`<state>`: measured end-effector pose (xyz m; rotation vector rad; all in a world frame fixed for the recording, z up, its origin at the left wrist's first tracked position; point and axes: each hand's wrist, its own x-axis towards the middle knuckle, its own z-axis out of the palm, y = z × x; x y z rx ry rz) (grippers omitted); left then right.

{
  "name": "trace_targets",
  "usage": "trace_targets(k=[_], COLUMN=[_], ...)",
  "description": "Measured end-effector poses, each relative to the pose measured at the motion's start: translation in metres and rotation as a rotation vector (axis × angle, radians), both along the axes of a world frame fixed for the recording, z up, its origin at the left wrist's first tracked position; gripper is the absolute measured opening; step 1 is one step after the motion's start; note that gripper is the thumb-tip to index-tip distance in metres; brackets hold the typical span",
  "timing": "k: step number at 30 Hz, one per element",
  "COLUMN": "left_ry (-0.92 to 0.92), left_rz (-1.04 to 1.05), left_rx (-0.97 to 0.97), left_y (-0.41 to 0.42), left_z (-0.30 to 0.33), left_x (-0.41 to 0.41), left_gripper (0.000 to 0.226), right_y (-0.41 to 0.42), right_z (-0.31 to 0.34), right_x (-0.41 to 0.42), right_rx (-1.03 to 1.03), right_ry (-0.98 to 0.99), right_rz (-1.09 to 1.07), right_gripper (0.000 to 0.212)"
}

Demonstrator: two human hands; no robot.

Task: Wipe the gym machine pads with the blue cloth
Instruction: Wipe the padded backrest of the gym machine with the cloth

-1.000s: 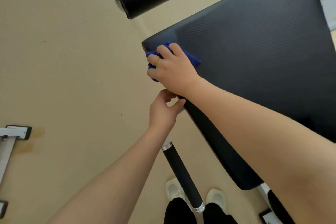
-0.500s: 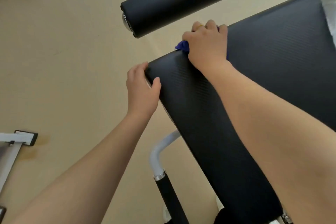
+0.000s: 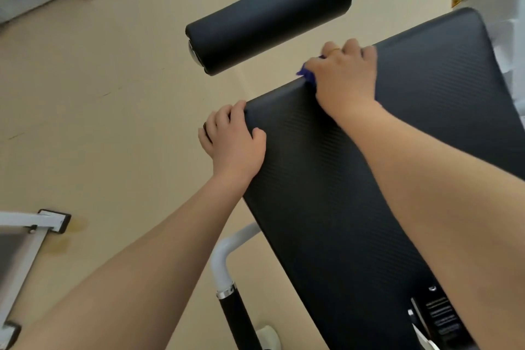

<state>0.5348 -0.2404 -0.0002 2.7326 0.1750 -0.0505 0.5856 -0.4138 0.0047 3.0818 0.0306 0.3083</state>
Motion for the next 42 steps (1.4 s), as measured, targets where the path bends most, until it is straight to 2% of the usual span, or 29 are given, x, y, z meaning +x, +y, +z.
trace_targets(k=[3,7,9,12,15,17,20,24,30,32,35,37,39,42], left_ry=[-0.020,-0.012,-0.003,0.017,0.012,0.014,0.025,0.025,0.003,-0.002,0.002,0.001,0.005,0.021], left_rz=[-0.043,-0.023,-0.038,-0.054,-0.070,-0.092,-0.129,-0.178,-0.248,-0.255,-0.291,-0.321,-0.343,-0.380], left_rx=[0.002,-0.069,-0.056,-0.042,-0.040,-0.036,-0.008,0.004,0.041,0.052,0.076,0.099,0.128,0.174], left_y=[-0.013,-0.041,-0.048,-0.058,-0.070,-0.079,-0.092,-0.111,-0.143,-0.153,-0.168,-0.176,-0.185,-0.199], left_z=[0.002,0.008,0.010,0.011,0.010,0.008,0.006,0.005,0.007,0.008,0.010,0.013,0.018,0.024], left_x=[0.010,0.019,0.021,0.028,0.034,0.035,0.035,0.040,0.058,0.062,0.068,0.073,0.081,0.092], left_gripper=[0.052,0.052,0.053,0.053,0.053,0.053,0.055,0.055,0.055,0.055,0.057,0.058,0.058,0.057], right_y=[0.008,0.039,0.016,-0.038,-0.069,-0.064,-0.052,-0.081,-0.144,-0.133,-0.116,-0.131,-0.156,-0.180], right_z=[0.004,0.000,-0.001,-0.007,-0.011,-0.010,-0.009,-0.011,-0.013,-0.010,-0.011,-0.012,-0.015,-0.013], right_x=[-0.001,-0.011,-0.003,0.016,0.023,0.019,0.004,0.006,0.029,0.028,0.021,0.027,0.039,0.052], right_rx=[-0.026,0.034,0.024,-0.008,0.046,0.049,0.075,0.071,0.163,0.135,0.121,0.105,0.101,0.238], right_ry=[0.046,0.022,-0.010,-0.056,-0.042,-0.009,-0.019,-0.040,-0.035,-0.009,-0.047,-0.047,-0.054,-0.097], right_rz=[-0.052,0.270,0.303,0.090,-0.101,-0.105,0.008,0.119,-0.247,-0.208,0.015,0.079,-0.061,-0.333], right_gripper=[0.025,0.030,0.029,0.024,0.025,0.026,0.029,0.030,0.022,0.025,0.027,0.027,0.026,0.025])
